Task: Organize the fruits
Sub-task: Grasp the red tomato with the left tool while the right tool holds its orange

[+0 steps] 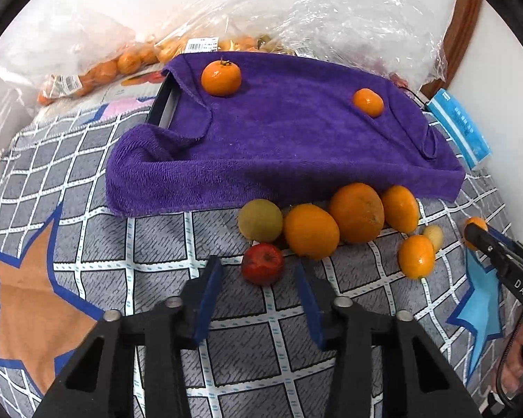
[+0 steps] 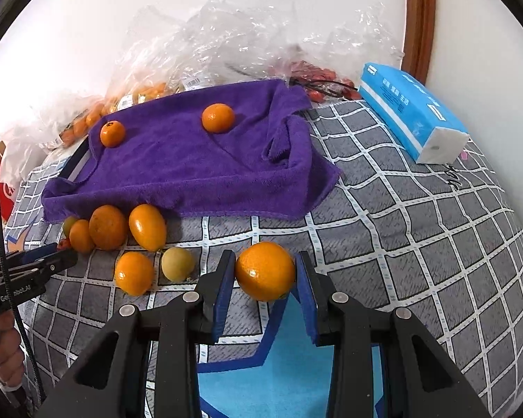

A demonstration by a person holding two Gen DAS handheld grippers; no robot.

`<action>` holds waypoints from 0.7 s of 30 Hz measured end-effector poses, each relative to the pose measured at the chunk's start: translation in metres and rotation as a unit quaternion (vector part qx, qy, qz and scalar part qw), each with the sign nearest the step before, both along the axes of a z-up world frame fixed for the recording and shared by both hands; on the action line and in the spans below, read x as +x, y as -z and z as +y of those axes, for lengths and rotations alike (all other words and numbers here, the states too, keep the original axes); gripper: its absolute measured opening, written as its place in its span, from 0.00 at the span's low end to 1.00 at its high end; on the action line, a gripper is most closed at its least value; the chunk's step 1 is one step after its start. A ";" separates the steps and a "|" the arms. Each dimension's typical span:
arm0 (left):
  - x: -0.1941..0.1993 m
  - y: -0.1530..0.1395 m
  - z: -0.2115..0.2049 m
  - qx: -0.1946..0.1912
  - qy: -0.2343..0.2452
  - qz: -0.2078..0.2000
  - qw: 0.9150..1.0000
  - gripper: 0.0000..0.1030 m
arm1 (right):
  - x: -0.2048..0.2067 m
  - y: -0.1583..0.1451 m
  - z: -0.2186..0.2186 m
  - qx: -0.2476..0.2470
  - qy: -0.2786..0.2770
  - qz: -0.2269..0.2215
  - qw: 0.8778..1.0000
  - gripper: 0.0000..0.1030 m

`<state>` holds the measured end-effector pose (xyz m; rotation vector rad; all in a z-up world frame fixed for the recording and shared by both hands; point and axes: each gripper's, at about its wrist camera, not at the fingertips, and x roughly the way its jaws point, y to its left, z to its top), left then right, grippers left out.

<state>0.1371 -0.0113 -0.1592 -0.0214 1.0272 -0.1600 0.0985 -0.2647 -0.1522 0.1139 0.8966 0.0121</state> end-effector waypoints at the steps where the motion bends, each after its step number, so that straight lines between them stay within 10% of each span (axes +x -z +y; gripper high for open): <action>1: 0.000 0.000 -0.001 0.002 0.001 -0.001 1.000 0.29 | 0.000 0.001 0.000 -0.001 0.000 0.001 1.000 0.34; 21: -0.016 -0.017 0.020 -0.035 -0.016 -0.004 0.999 0.23 | -0.015 -0.015 0.011 -0.009 0.003 -0.013 1.000 0.34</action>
